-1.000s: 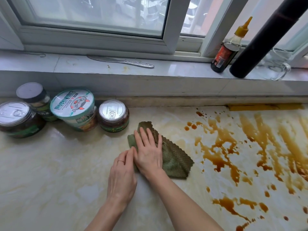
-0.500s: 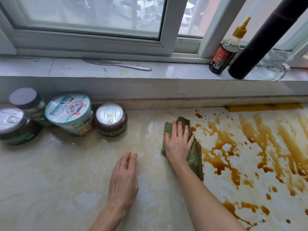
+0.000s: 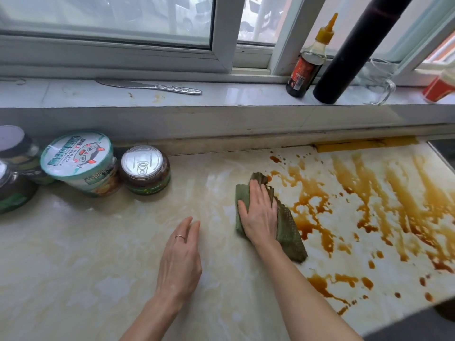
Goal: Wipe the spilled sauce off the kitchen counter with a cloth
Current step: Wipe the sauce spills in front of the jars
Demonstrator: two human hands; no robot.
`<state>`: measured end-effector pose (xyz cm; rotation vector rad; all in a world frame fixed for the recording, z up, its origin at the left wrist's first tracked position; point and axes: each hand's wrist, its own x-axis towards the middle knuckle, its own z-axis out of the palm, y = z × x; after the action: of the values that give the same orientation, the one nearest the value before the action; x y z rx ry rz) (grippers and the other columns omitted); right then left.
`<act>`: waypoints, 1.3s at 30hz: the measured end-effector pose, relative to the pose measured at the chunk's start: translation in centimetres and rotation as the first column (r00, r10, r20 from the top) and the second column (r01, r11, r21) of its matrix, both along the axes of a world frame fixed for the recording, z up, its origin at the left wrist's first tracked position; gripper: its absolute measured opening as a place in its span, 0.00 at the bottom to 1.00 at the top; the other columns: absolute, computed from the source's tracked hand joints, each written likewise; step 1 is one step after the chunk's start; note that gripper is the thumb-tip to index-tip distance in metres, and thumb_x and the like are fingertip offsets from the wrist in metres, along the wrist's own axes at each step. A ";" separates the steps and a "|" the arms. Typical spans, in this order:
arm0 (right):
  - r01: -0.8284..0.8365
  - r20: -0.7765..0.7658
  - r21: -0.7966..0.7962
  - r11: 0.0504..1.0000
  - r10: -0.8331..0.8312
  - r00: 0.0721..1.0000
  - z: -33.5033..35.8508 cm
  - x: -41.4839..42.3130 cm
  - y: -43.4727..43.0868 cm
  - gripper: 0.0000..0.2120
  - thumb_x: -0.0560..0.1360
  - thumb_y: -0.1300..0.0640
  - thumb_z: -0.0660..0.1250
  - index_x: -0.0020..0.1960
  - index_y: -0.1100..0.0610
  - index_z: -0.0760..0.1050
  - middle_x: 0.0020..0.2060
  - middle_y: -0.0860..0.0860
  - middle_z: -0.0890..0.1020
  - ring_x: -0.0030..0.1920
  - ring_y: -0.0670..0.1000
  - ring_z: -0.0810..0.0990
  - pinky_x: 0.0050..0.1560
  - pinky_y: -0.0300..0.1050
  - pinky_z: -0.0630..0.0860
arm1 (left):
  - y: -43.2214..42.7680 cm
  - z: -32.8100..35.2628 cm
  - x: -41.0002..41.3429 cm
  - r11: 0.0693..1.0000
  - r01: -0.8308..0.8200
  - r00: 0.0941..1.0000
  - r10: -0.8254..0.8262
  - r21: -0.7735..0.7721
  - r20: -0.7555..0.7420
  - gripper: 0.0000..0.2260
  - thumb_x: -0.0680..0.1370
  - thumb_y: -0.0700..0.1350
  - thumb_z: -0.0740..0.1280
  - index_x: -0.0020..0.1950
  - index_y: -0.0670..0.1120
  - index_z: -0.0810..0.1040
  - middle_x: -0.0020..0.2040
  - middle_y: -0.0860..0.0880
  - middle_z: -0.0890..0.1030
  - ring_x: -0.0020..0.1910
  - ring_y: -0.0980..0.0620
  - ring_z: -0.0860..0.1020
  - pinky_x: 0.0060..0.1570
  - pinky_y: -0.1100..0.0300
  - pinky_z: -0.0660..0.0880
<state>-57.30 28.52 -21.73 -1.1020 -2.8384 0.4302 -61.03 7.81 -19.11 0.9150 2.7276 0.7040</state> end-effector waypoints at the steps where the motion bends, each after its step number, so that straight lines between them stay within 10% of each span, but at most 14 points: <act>1: 0.001 0.000 0.018 1.000 -0.001 1.000 0.0 0.3 -1.1 0.34 0.77 0.39 0.41 0.80 0.51 0.48 0.79 0.47 0.54 0.79 0.49 0.49 0.76 0.56 0.47 | 0.0 0.0 0.1 1.000 0.000 1.000 0.000 0.000 0.004 0.27 0.68 0.30 0.59 0.67 0.39 0.70 0.67 0.38 0.71 0.63 0.39 0.73 0.59 0.49 0.74; 9: -0.259 -0.051 0.068 0.964 0.262 0.964 -1.1 5.4 -6.9 0.27 0.81 0.43 0.51 0.78 0.49 0.57 0.78 0.45 0.59 0.78 0.46 0.52 0.75 0.53 0.50 | 1.3 0.0 1.6 0.996 0.086 0.996 -0.086 -0.009 0.003 0.27 0.67 0.31 0.61 0.67 0.39 0.70 0.69 0.39 0.70 0.64 0.40 0.72 0.62 0.51 0.72; 18: -0.011 -0.031 0.092 0.996 0.014 0.999 -1.0 7.0 -4.1 0.29 0.80 0.42 0.46 0.78 0.51 0.59 0.77 0.46 0.61 0.78 0.49 0.55 0.75 0.58 0.53 | 0.0 0.0 2.1 0.993 0.103 0.993 -0.105 -0.051 -0.058 0.28 0.66 0.28 0.65 0.66 0.35 0.71 0.66 0.37 0.72 0.64 0.39 0.73 0.63 0.51 0.68; 26: -0.282 -0.044 0.123 0.951 0.289 0.956 -1.1 12.9 -7.7 0.26 0.81 0.44 0.54 0.77 0.50 0.62 0.76 0.45 0.63 0.77 0.47 0.57 0.74 0.54 0.54 | 1.0 0.3 3.8 0.988 0.151 0.987 -0.153 -0.037 -0.043 0.28 0.67 0.29 0.64 0.68 0.37 0.70 0.68 0.38 0.71 0.66 0.41 0.71 0.64 0.51 0.68; 39: -0.241 -0.045 0.089 0.966 0.246 0.968 -1.1 17.3 -5.7 0.27 0.80 0.44 0.54 0.78 0.51 0.61 0.77 0.46 0.61 0.78 0.48 0.55 0.75 0.56 0.53 | 2.2 0.2 7.8 0.995 0.081 0.995 -0.083 -0.059 -0.048 0.26 0.70 0.30 0.62 0.69 0.38 0.68 0.70 0.40 0.68 0.68 0.42 0.69 0.65 0.54 0.65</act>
<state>-40.01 22.85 -22.79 -0.7175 -2.9222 0.3471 -53.18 9.98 -18.87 1.0387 2.7202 0.5927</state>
